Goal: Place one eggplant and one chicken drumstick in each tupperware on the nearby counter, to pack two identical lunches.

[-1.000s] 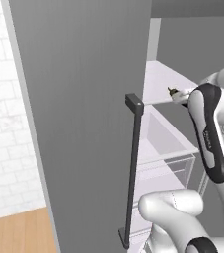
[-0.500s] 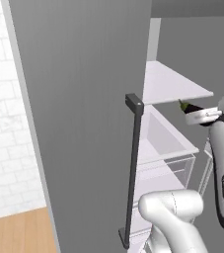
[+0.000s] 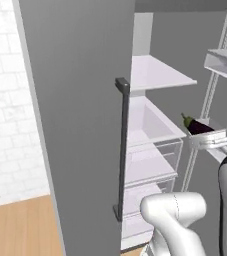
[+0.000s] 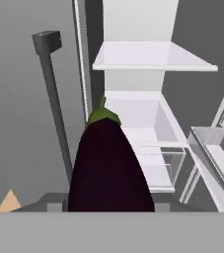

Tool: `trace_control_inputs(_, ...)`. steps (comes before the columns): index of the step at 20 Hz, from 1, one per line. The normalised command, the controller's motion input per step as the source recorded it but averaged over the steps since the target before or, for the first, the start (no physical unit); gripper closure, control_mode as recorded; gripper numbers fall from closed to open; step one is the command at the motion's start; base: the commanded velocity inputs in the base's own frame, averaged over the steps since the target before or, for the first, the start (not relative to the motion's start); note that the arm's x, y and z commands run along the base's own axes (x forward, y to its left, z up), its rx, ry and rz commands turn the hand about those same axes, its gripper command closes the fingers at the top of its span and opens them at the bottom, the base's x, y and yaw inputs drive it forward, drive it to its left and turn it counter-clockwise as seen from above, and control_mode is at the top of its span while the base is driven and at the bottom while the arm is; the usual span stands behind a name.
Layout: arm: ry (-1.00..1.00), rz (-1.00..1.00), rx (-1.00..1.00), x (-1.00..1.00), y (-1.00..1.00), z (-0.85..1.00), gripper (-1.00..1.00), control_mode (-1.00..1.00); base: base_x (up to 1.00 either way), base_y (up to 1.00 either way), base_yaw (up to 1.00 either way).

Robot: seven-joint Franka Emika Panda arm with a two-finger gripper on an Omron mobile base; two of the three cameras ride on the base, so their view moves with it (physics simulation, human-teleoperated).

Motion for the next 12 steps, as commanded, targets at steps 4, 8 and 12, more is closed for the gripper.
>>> trace_control_inputs(4,0.00,0.00,0.00,0.00,0.00,0.00,1.00,1.00,-1.00,-0.03,0.00)
trace_control_inputs(8,0.00,0.00,0.00,0.00,0.00,0.00,1.00,1.00,-1.00,-0.31,0.00)
trace_control_inputs(12,0.00,0.00,0.00,0.00,0.00,0.00,1.00,1.00,-0.76,-0.82,-0.01)
